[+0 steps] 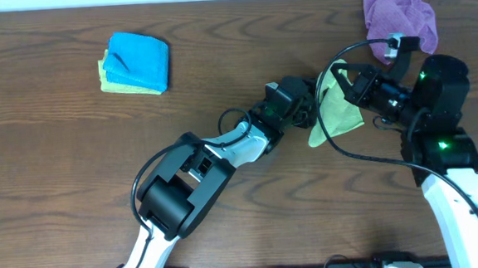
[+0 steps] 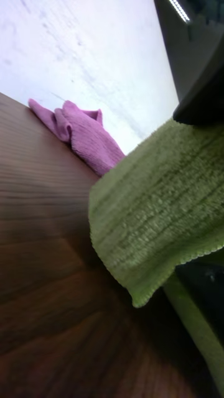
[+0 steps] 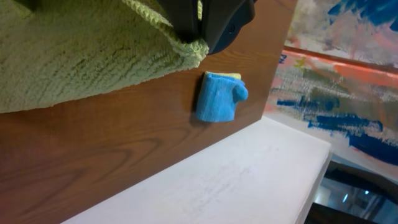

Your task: Fold the cloth

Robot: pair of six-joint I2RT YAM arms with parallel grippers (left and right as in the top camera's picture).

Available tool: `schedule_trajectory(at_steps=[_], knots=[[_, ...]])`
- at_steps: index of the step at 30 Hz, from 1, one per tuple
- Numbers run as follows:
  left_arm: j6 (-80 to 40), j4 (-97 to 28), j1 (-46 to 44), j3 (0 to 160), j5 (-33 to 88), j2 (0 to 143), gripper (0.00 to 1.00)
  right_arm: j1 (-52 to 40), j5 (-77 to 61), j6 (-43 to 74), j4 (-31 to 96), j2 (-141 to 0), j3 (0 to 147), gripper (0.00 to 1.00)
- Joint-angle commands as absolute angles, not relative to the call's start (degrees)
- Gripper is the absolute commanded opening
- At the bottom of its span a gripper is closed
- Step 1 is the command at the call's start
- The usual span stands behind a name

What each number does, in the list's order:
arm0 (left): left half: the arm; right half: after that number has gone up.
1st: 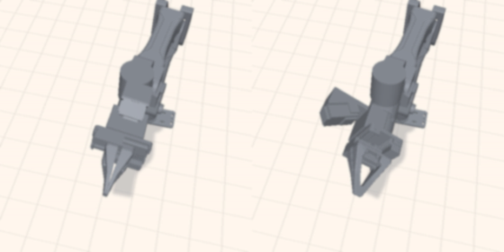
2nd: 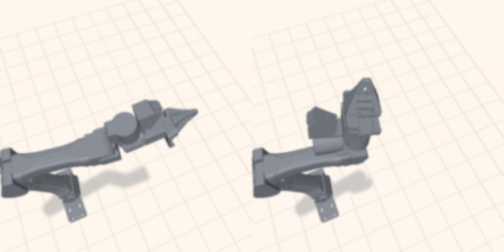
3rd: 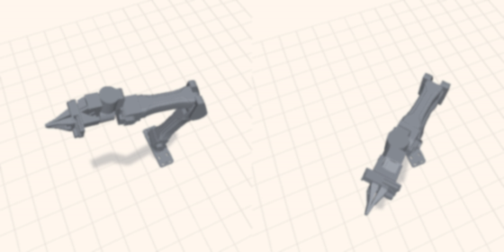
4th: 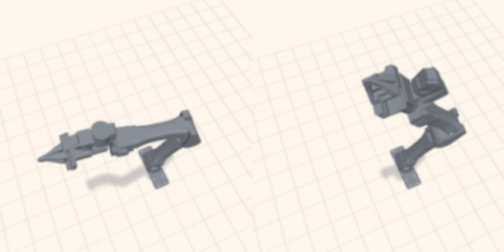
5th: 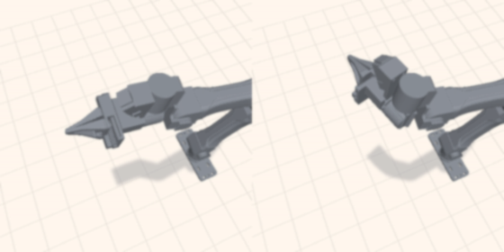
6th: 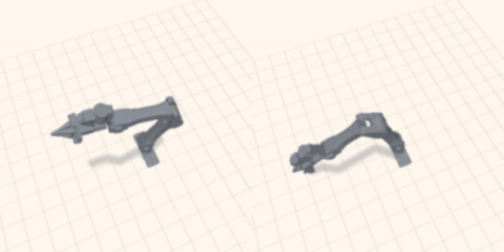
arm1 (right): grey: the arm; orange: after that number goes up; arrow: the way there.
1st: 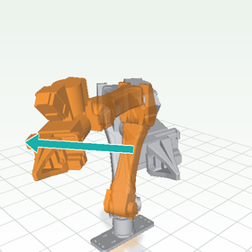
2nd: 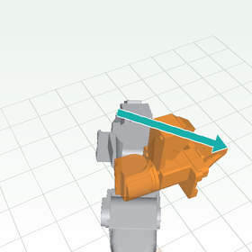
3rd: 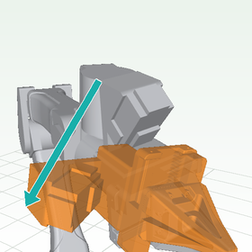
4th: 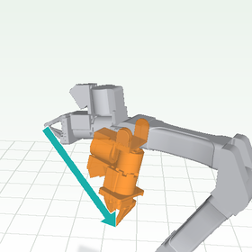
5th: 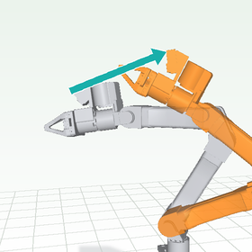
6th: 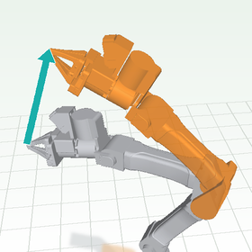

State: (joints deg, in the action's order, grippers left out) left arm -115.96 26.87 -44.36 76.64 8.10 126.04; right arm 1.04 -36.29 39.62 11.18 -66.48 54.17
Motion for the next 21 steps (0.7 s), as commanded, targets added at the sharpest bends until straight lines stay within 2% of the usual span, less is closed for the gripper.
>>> schedule_trajectory(at_steps=[1, 5, 6, 8, 12, 17, 21], knots=[[-119.4, 26.9, -44.2, 77.9, 6.7, 127.2, 0.39, 0.7, -37.1, 39.0, 11.2, -65.5, 55.1, 0.01], [-119.4, 27.0, -44.3, 77.9, 5.8, 127.2, 0.24, 0.7, -37.2, 39.2, 11.2, -65.5, 55.1, 0.01], [-119.4, 27.0, -44.3, 77.9, 5.8, 127.2, 0.14, 0.7, -37.6, 39.1, 11.2, -65.4, 55.1, 0.02], [-119.4, 27.0, -43.9, 77.9, 5.8, 127.2, 0.06, 0.7, -37.8, 39.2, 11.4, -65.3, 55.1, 0.01], [-115.5, 27.2, -41.6, 77.9, 9.0, 127.2, 0.06, 0.7, -37.9, 39.1, 11.4, -64.3, 55.1, 0.01], [-102.0, 30.6, -34.1, 77.9, 20.6, 127.2, 0.06, 0.6, -36.9, 37.7, 11.4, -63.3, 55.1, 0.02], [-97.5, 34.5, -27.6, 77.9, 28.5, 126.8, 0.06, -0.7, -36.5, 34.8, 12.3, -64.1, 55.1, 0.01]])
